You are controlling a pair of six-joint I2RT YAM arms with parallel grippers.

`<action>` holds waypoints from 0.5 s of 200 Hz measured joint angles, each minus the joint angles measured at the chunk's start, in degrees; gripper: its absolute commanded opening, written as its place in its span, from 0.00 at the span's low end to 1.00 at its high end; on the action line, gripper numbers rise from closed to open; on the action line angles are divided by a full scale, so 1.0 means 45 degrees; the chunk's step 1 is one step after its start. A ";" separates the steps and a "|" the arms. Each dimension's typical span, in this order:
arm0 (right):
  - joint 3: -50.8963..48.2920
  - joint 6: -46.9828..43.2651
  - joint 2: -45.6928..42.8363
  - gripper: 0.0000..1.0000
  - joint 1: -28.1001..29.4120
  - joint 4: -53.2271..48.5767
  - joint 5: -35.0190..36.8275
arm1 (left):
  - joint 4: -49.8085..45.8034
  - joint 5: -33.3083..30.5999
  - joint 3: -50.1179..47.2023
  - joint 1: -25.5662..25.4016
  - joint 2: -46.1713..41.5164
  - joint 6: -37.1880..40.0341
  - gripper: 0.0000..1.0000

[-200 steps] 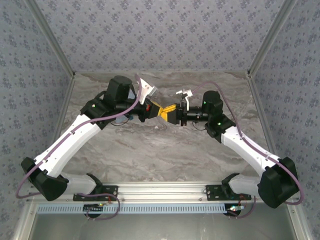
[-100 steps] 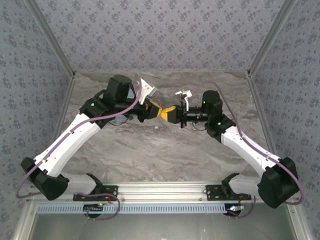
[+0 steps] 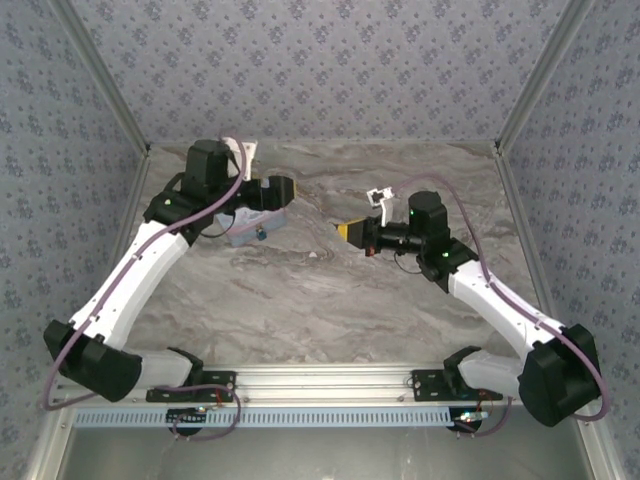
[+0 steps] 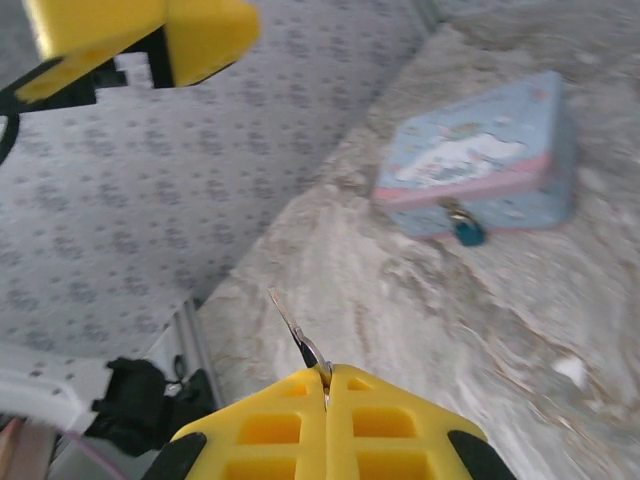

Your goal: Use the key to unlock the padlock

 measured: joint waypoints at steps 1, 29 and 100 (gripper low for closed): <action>-0.0010 0.0000 -0.0005 0.00 0.0000 -0.0034 0.0044 | 0.0005 -0.0044 -0.0010 0.0024 0.0029 0.0000 0.96; -0.0131 0.0000 -0.0389 0.00 0.0000 -0.1141 0.1666 | 0.0350 -0.1200 -0.0155 0.0835 0.1472 -0.0520 0.97; -0.0136 -0.0010 -0.0583 0.00 -0.0034 -0.2628 0.3395 | 0.0578 -0.1836 0.1452 0.1025 0.6509 -0.0690 0.95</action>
